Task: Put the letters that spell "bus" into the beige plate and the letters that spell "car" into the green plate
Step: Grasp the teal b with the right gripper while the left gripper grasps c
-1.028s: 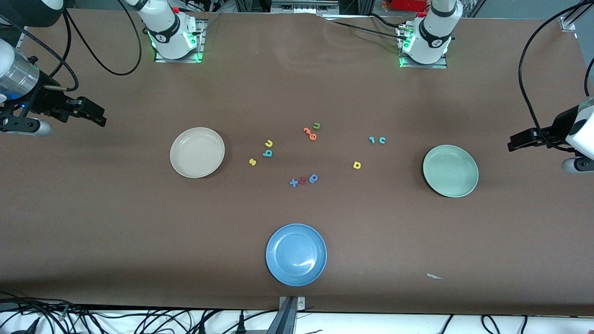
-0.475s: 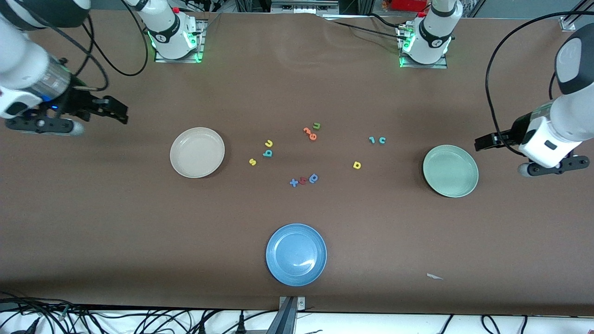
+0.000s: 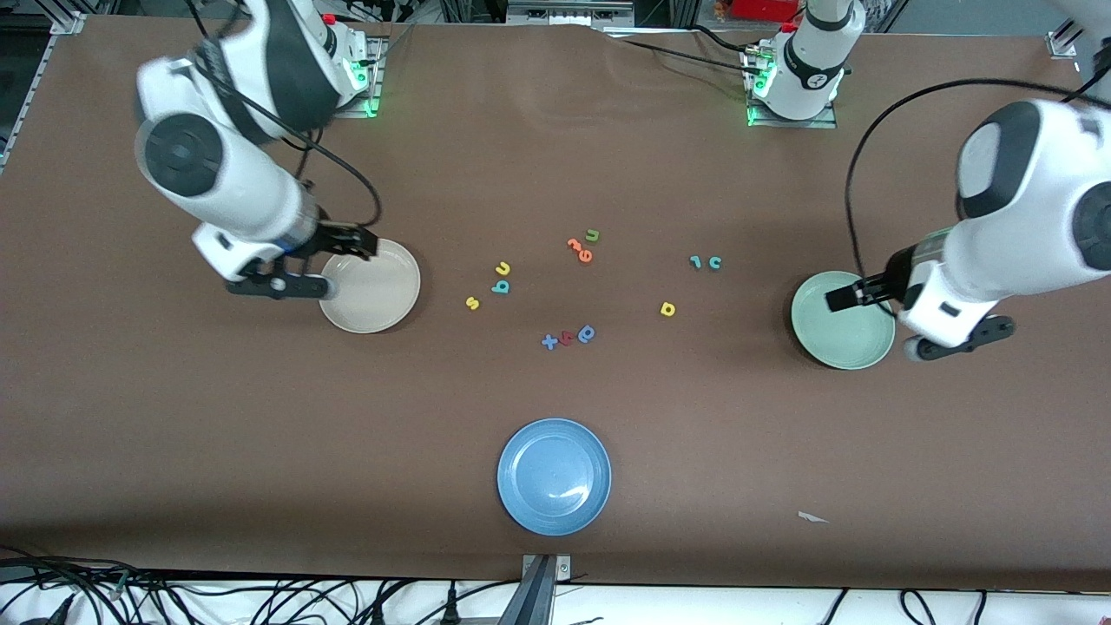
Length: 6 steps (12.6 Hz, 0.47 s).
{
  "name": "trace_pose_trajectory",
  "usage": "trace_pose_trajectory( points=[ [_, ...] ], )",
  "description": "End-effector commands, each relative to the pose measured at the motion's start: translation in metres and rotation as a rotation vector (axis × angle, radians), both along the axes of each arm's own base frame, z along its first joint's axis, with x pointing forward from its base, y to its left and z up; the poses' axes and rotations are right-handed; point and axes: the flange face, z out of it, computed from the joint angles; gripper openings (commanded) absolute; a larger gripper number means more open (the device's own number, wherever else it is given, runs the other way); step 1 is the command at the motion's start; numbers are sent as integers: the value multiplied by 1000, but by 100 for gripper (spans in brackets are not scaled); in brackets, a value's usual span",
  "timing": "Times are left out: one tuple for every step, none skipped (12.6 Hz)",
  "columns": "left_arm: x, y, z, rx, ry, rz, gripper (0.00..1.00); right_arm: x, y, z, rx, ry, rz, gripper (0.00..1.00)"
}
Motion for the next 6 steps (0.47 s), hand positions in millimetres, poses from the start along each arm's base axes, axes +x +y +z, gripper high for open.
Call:
trace_pose_trajectory(
  points=[
    [-4,-6,-40,0,55,46,99,0,46,-44,-15,-14,-66,100],
    [-11,-3,-53,3,65,53,99,0,61,-67,-12,-14,-60,100],
    [-17,-2,-65,6,68,63,99,-3,82,-81,1,-38,-61,100],
    [-24,-3,-77,12,78,71,98,-6,101,-97,17,-57,-107,99],
    [-34,-3,-91,17,84,72,96,-10,119,-117,27,-65,-161,99],
    [-47,-9,-105,19,68,63,95,-16,134,-136,34,-71,-172,88]
  ],
)
